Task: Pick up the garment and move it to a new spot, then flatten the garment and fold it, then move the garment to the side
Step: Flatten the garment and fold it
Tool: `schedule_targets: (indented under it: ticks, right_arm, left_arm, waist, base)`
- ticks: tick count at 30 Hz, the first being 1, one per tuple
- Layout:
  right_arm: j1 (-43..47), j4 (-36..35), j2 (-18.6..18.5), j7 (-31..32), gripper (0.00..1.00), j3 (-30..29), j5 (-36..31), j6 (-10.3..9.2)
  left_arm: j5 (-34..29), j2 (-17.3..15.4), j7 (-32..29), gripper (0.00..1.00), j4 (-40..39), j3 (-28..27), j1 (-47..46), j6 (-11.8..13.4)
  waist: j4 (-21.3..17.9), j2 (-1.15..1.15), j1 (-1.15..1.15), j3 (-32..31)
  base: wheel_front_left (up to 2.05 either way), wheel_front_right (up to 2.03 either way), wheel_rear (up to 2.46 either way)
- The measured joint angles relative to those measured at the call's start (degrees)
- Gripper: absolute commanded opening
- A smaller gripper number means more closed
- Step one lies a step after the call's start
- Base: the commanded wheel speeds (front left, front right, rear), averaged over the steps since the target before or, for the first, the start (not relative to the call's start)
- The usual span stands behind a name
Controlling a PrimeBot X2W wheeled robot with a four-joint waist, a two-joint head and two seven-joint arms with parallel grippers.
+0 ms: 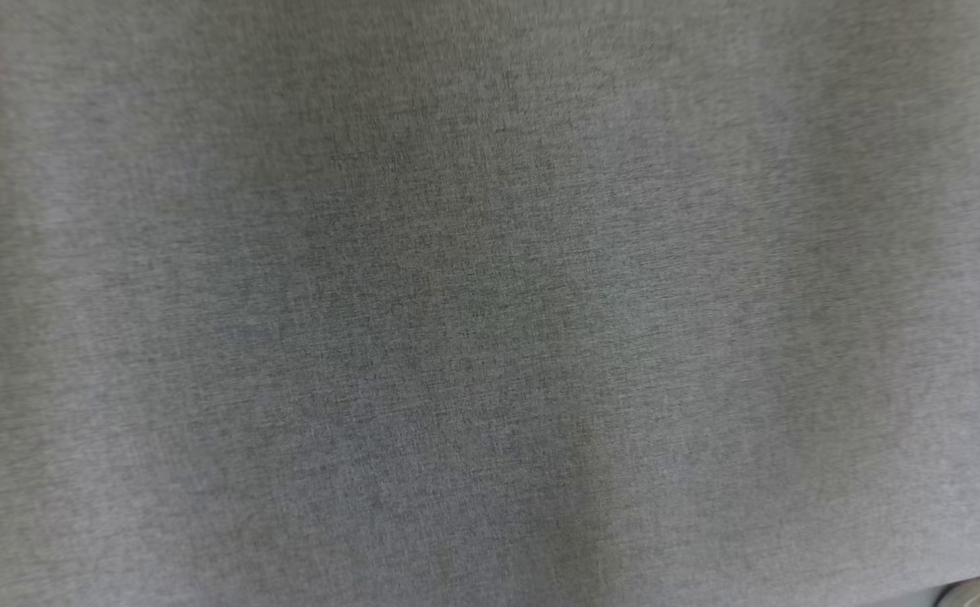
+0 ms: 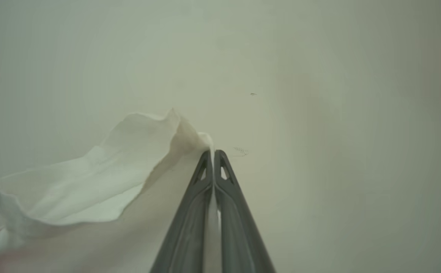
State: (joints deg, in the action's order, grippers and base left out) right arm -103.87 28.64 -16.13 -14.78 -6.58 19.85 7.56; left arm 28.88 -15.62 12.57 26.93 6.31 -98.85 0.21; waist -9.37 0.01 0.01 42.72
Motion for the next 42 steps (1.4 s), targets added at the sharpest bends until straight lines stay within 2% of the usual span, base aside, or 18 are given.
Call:
schedule_targets:
  ticks: [4, 7, 11, 16, 19, 24, 29, 32, 36, 42]
  right_arm:
    - [0.73, -0.76, -0.77, -0.33, 0.0, 0.67, -1.25, 0.0]
    - [7.54, 0.54, -1.25, -0.31, 0.0, 4.79, -0.98, 0.0]
    - [11.94, -0.08, -2.99, -0.32, 0.0, 7.97, 1.13, 0.0]
    - [21.47, -3.48, -6.94, -0.3, 0.0, 12.66, 5.65, 0.0]
    - [28.42, -6.16, -9.87, 1.57, 0.0, 15.03, 7.37, 0.0]
    - [41.74, -12.39, -11.7, 8.66, 0.0, 11.48, 11.25, -0.01]
    - [57.43, -20.02, -9.01, 17.27, 0.0, 6.32, 13.6, -0.01]
    - [65.12, -22.86, -7.22, 21.25, 0.0, 3.44, 12.76, -0.01]
    - [73.7, -25.23, -3.37, 24.74, 0.0, -0.09, 10.4, -0.01]
    - [83.03, -26.99, 1.27, 28.97, 0.0, -3.97, 6.49, -0.01]
  left_arm:
    - [-0.57, 0.21, 1.11, 0.0, 1.74, 0.37, 1.29, -0.82]
    - [-0.67, 0.15, 1.79, 0.0, 3.99, 0.86, 6.58, -2.8]
    - [-0.48, 0.52, 2.07, 0.0, 4.11, 0.75, 9.17, -3.82]
    - [0.32, 0.91, 2.31, 0.0, 2.98, 1.24, 15.24, -5.86]
    - [2.83, 1.57, 2.31, 0.0, 1.59, 1.86, 20.84, -6.78]
    - [6.71, 2.8, 1.1, 0.0, -3.23, 5.8, 32.27, -7.34]
    - [9.59, 2.56, -0.52, 0.0, -7.99, 8.89, 47.48, -7.37]
    - [11.03, 2.57, -0.51, 0.0, -9.85, 9.03, 56.0, -7.27]
    - [14.29, 4.44, 0.25, 0.0, -10.93, 8.13, 65.36, -6.65]
    - [16.44, 6.97, 1.22, 0.0, -11.1, 7.9, 74.72, -5.79]
  waist:
    - [0.45, 0.0, -0.01, 2.31]
    - [1.44, 0.0, 0.01, 3.59]
    - [2.29, 0.0, 0.0, 3.32]
    - [3.01, 0.0, -0.02, 1.0]
    - [3.24, 0.0, -0.02, -1.23]
    - [3.75, -0.01, -0.03, -5.82]
    - [4.28, -0.01, -0.03, -10.86]
    - [4.5, -0.02, -0.04, -13.78]
    - [4.82, -0.02, -0.03, -17.43]
    - [5.48, -0.02, -0.03, -22.52]
  base:
    - [0.0, 0.0, 0.0]
    - [0.0, 0.0, 0.0]
    - [0.0, 0.0, 0.0]
    - [0.0, 0.0, 0.0]
    - [0.0, 0.0, 0.0]
    - [0.0, 0.0, 0.0]
    - [0.0, 0.0, 0.0]
    - [0.0, 0.0, 0.0]
    - [0.0, 0.0, 0.0]
    - [0.0, 0.0, 0.0]
